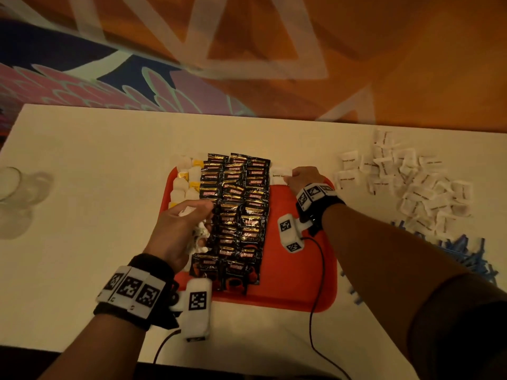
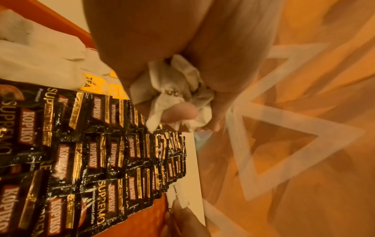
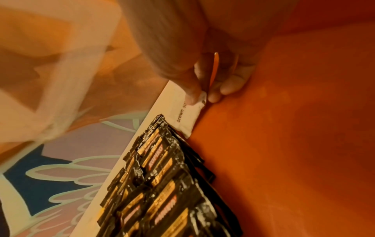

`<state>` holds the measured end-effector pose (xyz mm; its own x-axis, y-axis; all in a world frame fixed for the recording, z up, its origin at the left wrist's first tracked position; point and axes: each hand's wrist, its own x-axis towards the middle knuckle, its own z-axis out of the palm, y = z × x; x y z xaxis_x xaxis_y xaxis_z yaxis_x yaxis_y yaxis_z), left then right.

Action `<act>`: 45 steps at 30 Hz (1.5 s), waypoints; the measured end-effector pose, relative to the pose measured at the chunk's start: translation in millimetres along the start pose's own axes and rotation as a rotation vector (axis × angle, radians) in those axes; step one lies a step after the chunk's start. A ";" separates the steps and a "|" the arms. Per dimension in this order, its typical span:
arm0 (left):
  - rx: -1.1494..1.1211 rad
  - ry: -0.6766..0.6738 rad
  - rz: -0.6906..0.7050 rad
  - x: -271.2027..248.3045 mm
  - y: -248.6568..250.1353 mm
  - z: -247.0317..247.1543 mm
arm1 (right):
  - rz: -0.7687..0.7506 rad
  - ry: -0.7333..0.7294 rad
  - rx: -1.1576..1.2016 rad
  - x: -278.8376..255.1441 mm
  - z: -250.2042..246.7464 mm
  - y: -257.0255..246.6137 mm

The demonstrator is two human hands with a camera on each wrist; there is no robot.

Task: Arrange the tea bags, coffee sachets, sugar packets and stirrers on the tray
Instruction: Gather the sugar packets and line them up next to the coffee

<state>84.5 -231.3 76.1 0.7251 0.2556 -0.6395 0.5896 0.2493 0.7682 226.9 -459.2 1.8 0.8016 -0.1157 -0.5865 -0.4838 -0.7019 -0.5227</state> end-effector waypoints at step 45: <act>0.080 -0.551 -0.002 -64.8 34.8 93.6 | -0.352 -0.286 0.561 -171.2 -74.2 -9.0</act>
<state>91.3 -326.6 147.1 0.7903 -0.2764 -0.5468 0.6005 0.1725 0.7808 120.1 -485.2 152.9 0.8568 0.2934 -0.4241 -0.3830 -0.1886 -0.9043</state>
